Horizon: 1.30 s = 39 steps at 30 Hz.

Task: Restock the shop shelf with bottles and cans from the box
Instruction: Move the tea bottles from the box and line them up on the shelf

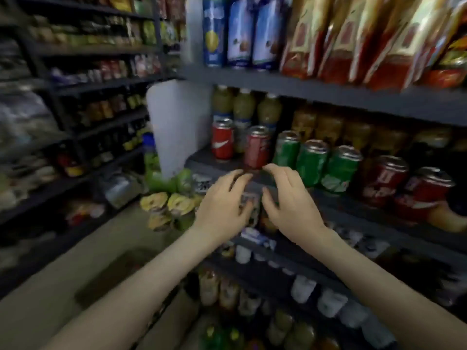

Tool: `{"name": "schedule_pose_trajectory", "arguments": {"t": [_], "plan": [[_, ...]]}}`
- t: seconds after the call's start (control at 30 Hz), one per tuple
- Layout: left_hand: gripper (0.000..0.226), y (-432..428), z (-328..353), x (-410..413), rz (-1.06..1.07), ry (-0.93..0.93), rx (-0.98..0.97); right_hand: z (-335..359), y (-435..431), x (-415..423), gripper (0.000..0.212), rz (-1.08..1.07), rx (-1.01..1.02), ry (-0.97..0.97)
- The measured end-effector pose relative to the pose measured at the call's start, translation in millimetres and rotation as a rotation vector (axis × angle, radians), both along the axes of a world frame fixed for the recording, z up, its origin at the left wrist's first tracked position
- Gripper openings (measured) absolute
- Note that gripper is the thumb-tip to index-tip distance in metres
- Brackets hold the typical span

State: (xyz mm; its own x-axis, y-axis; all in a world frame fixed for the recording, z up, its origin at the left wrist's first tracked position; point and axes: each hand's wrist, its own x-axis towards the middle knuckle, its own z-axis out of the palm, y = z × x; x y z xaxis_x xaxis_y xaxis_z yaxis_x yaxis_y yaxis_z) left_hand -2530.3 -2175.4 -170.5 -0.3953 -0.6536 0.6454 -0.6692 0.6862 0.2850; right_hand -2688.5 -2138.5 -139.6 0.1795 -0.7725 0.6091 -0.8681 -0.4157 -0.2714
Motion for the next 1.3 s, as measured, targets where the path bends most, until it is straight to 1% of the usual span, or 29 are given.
{"name": "schedule_pose_trajectory", "arguments": {"t": [0.13, 0.27, 0.37, 0.43, 0.53, 0.63, 0.7, 0.83, 1.03, 1.2, 1.3], "plan": [[0.05, 42, -78, 97, 0.206, -0.203, 0.267, -82, -3, 76, 0.048, 0.12, 0.317, 0.004], [0.053, 72, -133, 189, 0.379, -0.302, 0.505, -145, -10, 153, 0.054, 0.219, 0.621, 0.061], [0.056, 79, -168, 251, 0.51, -0.323, 0.677, -184, -25, 204, 0.057, 0.259, 0.711, 0.133], [0.056, 76, -189, 291, 0.584, -0.291, 0.77, -207, -40, 237, 0.059, 0.274, 0.764, 0.18], [0.059, 64, -213, 347, 0.614, -0.246, 0.91, -241, -66, 287, 0.061, 0.294, 0.849, 0.237], [0.058, 49, -234, 402, 0.633, -0.287, 1.036, -276, -86, 331, 0.063, 0.289, 0.926, 0.318], [0.057, 37, -246, 430, 0.63, -0.307, 1.083, -296, -95, 354, 0.065, 0.284, 0.988, 0.361], [0.059, 5, -269, 463, 0.596, -0.336, 1.186, -330, -114, 380, 0.067, 0.249, 1.087, 0.389], [0.059, -59, -309, 475, 0.603, -0.348, 1.28, -377, -161, 390, 0.069, 0.234, 1.182, 0.414], [0.061, -106, -357, 487, 0.665, -0.246, 1.349, -431, -228, 405, 0.071, 0.251, 1.266, 0.475], [0.062, -132, -409, 497, 0.744, -0.168, 1.384, -474, -272, 422, 0.065, 0.297, 1.258, 0.514]]}}
